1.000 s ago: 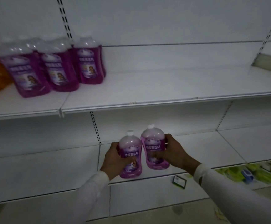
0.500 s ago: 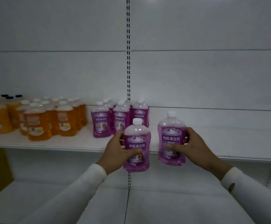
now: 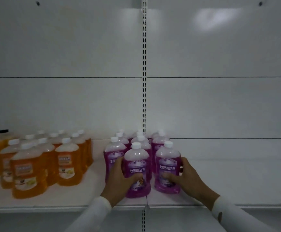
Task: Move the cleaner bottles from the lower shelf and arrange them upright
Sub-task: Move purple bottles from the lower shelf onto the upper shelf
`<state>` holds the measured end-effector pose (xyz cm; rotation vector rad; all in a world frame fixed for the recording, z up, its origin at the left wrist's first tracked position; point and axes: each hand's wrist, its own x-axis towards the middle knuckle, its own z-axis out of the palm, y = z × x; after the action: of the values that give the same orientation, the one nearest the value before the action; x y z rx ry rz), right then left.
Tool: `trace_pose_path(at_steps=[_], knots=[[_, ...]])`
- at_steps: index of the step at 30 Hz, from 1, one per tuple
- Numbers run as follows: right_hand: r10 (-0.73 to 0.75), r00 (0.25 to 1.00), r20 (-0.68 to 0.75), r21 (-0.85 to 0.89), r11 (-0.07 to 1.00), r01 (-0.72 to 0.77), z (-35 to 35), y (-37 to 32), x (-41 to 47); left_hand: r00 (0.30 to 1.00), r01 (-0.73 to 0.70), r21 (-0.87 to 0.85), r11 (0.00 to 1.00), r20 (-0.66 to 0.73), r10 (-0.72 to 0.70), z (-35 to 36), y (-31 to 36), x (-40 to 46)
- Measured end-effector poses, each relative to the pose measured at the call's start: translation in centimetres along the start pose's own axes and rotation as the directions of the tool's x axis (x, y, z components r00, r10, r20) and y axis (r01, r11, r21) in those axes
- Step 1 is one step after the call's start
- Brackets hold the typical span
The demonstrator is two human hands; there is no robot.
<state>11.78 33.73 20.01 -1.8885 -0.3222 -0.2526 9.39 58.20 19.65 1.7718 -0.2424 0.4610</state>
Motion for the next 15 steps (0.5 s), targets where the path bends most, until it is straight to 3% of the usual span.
trace_pose_path(at_steps=[15], knots=[[0.016,0.998,0.056,0.034,0.999,-0.018,0.3,2.5,4.8,1.0,0.007,0.029,1.0,0.006,-0.007,0.9,-2.0,2.6]])
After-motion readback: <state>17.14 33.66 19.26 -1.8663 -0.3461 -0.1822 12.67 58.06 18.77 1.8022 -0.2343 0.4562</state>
